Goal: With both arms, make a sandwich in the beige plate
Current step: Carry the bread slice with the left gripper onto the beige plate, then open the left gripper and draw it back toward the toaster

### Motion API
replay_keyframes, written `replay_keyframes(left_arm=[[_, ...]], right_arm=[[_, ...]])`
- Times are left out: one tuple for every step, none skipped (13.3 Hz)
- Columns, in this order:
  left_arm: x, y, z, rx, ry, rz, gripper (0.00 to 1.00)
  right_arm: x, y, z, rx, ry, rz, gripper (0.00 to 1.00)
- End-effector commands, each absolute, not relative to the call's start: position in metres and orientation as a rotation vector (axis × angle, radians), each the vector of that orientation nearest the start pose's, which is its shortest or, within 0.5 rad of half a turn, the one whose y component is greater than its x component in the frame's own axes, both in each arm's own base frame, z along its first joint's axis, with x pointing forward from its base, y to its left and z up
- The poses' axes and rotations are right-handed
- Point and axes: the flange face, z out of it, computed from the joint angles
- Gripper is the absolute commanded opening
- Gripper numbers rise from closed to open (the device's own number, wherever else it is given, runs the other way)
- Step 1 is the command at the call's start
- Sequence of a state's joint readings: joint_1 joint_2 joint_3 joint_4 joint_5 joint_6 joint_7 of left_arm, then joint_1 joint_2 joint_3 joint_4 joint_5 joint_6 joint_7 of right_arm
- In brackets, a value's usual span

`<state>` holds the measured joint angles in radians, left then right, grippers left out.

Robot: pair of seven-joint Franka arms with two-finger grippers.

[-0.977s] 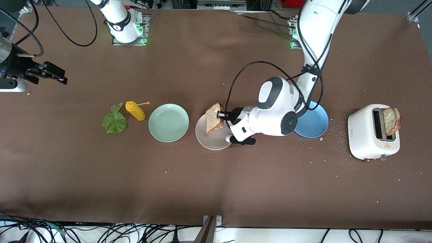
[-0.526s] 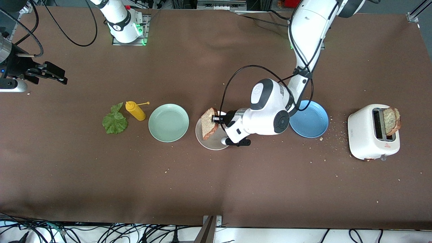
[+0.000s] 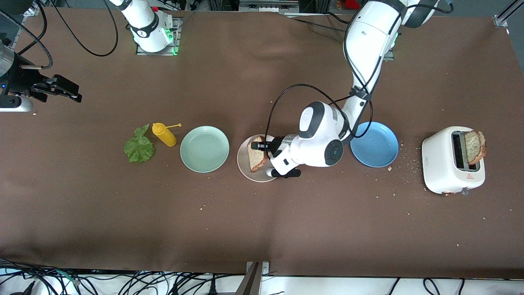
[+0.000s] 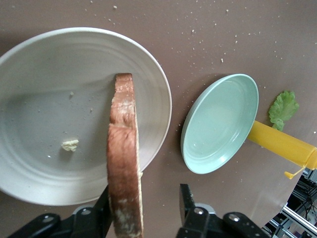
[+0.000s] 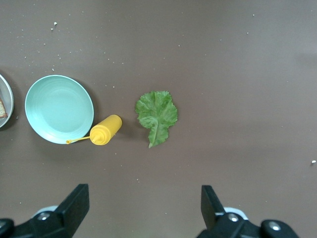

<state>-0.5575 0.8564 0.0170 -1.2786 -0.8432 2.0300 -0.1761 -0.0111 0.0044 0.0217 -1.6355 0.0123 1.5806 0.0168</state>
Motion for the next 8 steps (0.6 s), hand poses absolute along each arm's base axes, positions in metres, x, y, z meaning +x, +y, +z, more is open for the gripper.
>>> replay_keyframes(left_arm=[[0.629, -0.409, 0.241, 2.462, 0.122, -0.424, 1.0], [0.636, -0.397, 0.243, 2.484, 0.133, -0.411, 1.0], [0.642, -0.385, 0.244, 2.52, 0.141, -0.399, 1.0], [0.645, -0.376, 0.246, 2.558, 0.165, -0.402, 1.0], [0.652, -0.363, 0.251, 2.62, 0.174, -0.377, 1.0], [0.655, -0.356, 0.259, 2.678, 0.164, -0.346, 1.0], [0.662, -0.339, 0.26, 2.739, 0.181, -0.321, 1.0], [0.668, -0.324, 0.267, 2.773, 0.197, -0.311, 1.0]], right_arm=[[0.551, 0.008, 0.598, -3.12, 0.025, 0.096, 1.0], [0.551, 0.008, 0.598, -3.121, 0.022, 0.094, 1.0], [0.551, 0.008, 0.598, -3.121, 0.025, 0.096, 1.0], [0.551, 0.008, 0.598, -3.121, 0.025, 0.094, 1.0], [0.551, 0.009, 0.598, -3.121, 0.02, 0.096, 1.0], [0.551, 0.008, 0.598, -3.121, 0.025, 0.094, 1.0], [0.551, 0.008, 0.598, -3.121, 0.022, 0.096, 1.0], [0.551, 0.008, 0.598, -3.121, 0.025, 0.096, 1.0]])
